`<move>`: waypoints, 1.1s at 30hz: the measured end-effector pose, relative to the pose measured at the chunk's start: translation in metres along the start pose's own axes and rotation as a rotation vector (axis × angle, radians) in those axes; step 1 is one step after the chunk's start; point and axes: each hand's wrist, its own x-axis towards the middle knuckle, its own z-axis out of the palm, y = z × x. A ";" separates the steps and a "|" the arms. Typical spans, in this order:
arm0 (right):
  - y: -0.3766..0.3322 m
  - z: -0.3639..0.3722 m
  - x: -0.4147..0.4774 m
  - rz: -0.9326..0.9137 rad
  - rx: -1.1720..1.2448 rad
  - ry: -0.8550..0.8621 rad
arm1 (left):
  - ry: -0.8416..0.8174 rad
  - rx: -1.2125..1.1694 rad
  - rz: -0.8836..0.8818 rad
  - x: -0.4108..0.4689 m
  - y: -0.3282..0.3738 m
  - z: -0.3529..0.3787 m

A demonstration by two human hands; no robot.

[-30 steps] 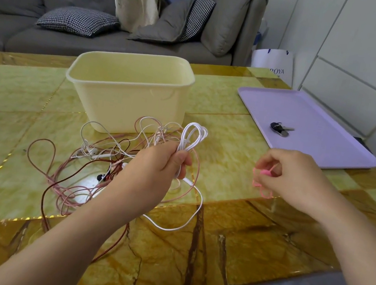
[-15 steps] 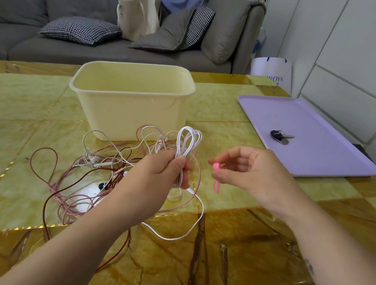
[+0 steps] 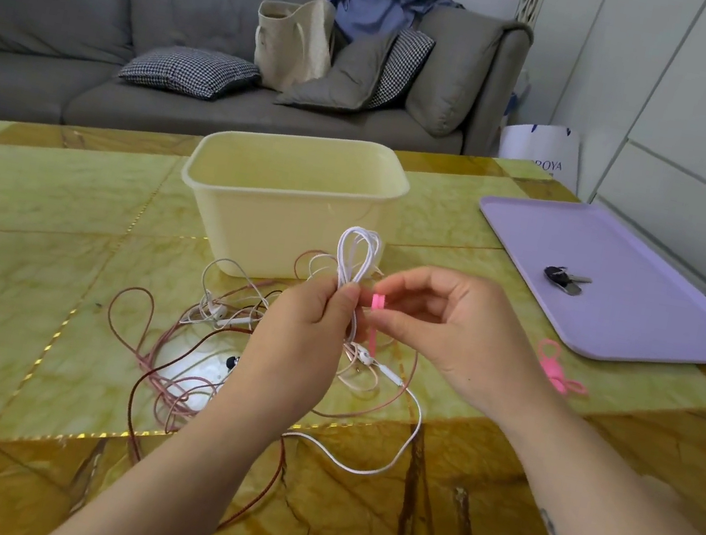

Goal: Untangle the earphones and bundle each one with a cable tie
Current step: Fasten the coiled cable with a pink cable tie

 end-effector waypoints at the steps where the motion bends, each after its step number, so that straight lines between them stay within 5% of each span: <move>1: -0.001 0.003 0.001 -0.015 -0.027 0.014 | 0.004 0.016 0.006 0.000 0.001 -0.001; 33: -0.008 0.017 0.011 -0.066 -0.126 0.026 | -0.119 0.298 0.107 0.003 0.008 -0.029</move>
